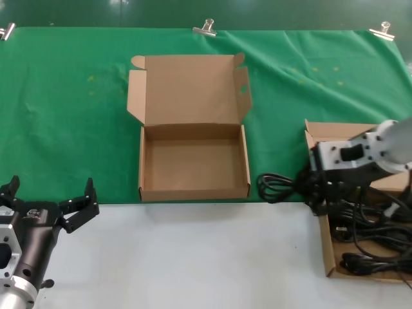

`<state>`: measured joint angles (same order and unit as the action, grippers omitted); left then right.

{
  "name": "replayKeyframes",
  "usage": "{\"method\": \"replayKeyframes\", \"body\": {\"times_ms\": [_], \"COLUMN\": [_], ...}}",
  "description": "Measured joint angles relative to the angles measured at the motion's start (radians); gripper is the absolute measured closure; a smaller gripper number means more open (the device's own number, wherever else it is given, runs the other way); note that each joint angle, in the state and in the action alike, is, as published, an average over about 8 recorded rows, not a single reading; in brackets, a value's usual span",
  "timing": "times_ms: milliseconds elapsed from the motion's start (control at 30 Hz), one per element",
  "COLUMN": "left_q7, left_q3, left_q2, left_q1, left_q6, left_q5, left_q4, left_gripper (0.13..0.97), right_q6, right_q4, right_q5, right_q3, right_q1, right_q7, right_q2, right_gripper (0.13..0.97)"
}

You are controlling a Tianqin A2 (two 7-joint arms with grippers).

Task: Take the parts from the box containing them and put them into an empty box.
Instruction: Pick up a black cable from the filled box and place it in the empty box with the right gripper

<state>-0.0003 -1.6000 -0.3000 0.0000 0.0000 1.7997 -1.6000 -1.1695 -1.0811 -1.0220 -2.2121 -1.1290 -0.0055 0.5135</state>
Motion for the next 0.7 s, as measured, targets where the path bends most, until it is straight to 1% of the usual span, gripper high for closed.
{"method": "replayKeyframes", "body": {"times_ms": [333,700], "left_q7": [0.0,0.0], "left_q3": [0.0,0.0], "left_q2": [0.0,0.0], "left_q1": [0.0,0.0], "left_q6": [0.0,0.0], "left_q5": [0.0,0.0], "left_q4": [0.0,0.0], "left_gripper": [0.132,0.132], "right_q6": [0.053,0.066], "right_q4": [0.117,0.146], "right_q5": [-0.004,-0.01], "right_q3": [-0.022,-0.025], "right_q1": [-0.047,-0.056], "right_q7": [-0.04,-0.044], "right_q2": [-0.098,-0.117], "right_gripper": [0.907,0.907]}}
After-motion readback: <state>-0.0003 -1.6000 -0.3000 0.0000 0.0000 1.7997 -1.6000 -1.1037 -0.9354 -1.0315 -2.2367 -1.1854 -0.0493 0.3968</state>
